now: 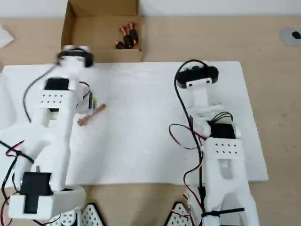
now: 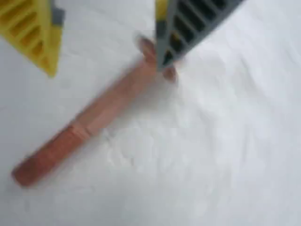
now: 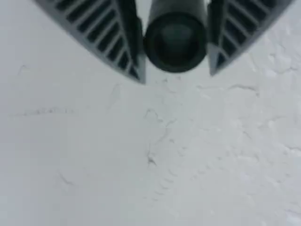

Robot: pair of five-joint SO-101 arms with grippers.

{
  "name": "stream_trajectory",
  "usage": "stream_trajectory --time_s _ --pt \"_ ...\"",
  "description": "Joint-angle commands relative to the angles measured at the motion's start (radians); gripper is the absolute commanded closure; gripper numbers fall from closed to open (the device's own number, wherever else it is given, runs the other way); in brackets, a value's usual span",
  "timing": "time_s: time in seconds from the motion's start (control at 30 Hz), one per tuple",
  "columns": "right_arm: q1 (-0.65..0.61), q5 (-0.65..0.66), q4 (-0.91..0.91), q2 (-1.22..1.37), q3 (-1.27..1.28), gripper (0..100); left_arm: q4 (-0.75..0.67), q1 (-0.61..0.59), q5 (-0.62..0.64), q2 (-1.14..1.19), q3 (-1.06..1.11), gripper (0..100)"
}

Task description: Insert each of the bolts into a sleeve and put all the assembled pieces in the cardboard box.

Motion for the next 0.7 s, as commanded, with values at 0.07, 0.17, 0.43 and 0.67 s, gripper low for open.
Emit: stream_trajectory --time_s 0.07,0.17,0.43,0.67 --pt "-0.013 -0.002 -0.005 -0.033 -0.005 98.9 0.092 0.015 0.606 -0.107 0.000 85" --pt "-0.013 -0.002 -0.005 -0.038 -0.005 98.9 0.074 0.032 0.621 -0.117 0.054 85" --pt "-0.015 -0.038 -0.006 -0.035 -0.012 98.9 -0.198 0.012 1.023 -0.113 0.233 85" --pt "-0.015 -0.060 -0.002 -0.035 -0.007 98.9 -0.394 0.066 1.174 -0.116 0.327 84"
